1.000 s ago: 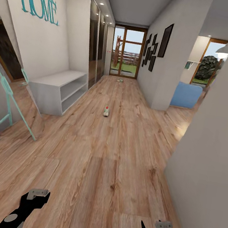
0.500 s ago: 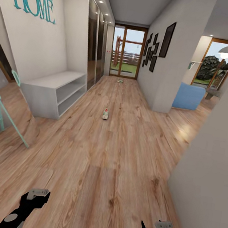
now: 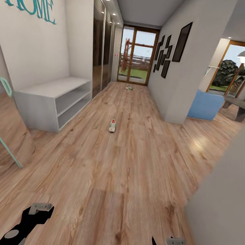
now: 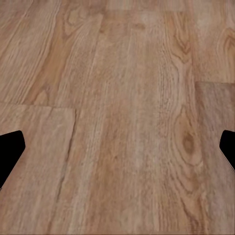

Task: Pick up the two gym shoes and the two sandals from the corridor floor and place them onto the hallstand (shoe rack) in the corridor, making sure they are on the rack and not on the floor. Arrange them so the two gym shoes are next to each other and the two sandals are next to each other.

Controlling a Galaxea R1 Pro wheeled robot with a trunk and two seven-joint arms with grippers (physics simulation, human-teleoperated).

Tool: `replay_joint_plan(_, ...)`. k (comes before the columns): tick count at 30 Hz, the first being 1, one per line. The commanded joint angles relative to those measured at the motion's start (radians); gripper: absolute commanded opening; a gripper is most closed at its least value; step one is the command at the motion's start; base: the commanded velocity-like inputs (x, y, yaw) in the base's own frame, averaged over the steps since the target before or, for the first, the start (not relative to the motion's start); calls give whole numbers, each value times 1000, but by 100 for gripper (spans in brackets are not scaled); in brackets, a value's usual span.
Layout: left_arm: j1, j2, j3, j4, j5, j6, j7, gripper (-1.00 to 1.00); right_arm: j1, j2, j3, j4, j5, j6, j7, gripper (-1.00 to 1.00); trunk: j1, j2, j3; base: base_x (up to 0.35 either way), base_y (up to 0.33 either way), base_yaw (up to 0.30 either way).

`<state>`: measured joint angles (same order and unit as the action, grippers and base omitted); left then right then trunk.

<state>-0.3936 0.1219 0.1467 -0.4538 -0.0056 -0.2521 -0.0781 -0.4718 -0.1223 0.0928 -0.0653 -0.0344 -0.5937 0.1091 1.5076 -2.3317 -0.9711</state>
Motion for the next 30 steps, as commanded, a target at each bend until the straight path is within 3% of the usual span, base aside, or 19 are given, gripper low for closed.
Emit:
replay_joint_plan(1, -1, -1, 7, 1, -1, -2, -8, 100, -1, 0, 7, 1, -4, -3, 1, 100, 0, 0, -1, 338, 0, 0)
replay_joint_plan(30, 0, -1, 5, 5, -1, -2, -8, 100, -1, 0, 7, 2, -4, -3, 0, 100, 0, 0, -1, 338, 0, 0)
